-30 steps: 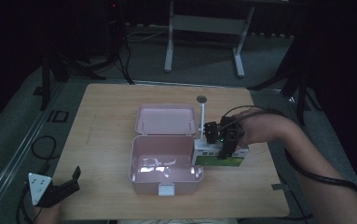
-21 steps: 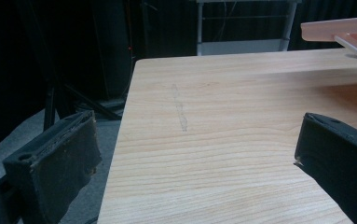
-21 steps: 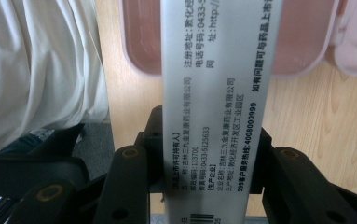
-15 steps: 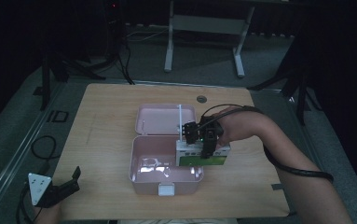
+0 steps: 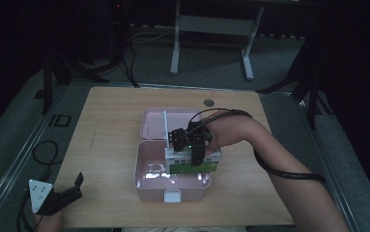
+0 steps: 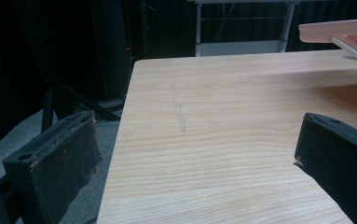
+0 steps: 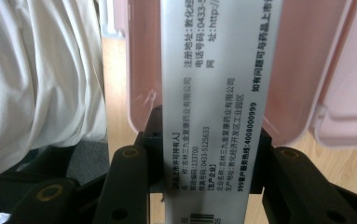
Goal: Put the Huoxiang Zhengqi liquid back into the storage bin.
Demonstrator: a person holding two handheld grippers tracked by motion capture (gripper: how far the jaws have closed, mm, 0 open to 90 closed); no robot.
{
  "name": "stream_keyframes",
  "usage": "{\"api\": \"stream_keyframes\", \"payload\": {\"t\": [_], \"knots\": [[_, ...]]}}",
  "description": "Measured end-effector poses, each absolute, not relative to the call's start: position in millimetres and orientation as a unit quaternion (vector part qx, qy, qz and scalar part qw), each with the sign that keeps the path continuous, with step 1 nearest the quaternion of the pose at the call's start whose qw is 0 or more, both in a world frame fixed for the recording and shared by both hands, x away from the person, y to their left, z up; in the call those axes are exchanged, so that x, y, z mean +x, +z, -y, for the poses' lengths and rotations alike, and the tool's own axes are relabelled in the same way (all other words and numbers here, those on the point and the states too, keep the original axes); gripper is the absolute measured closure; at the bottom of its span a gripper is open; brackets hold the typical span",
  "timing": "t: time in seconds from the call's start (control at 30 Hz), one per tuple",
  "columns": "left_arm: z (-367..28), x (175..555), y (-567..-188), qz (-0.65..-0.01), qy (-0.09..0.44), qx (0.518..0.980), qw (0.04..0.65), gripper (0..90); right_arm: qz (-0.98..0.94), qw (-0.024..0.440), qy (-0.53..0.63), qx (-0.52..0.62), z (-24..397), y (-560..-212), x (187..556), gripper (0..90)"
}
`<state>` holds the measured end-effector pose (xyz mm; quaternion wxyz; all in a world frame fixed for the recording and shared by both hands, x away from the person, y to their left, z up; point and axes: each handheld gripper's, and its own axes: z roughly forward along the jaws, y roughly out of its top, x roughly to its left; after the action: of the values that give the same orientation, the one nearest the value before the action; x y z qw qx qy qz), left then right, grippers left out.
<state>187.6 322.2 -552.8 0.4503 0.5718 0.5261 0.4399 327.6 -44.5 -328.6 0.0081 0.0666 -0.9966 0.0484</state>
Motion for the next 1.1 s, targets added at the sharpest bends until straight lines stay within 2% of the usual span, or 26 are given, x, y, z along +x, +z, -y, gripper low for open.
{"api": "stream_keyframes", "payload": {"t": [0.4,1.1], "knots": [[-322,188,-553,-0.525,0.439,0.574,0.450,0.0,0.997,0.018,0.038,0.072,19,-354,328,63.1],[-321,188,-553,-0.523,0.439,0.578,0.448,0.0,0.997,0.042,0.042,0.055,23,-421,338,63.0]]}}
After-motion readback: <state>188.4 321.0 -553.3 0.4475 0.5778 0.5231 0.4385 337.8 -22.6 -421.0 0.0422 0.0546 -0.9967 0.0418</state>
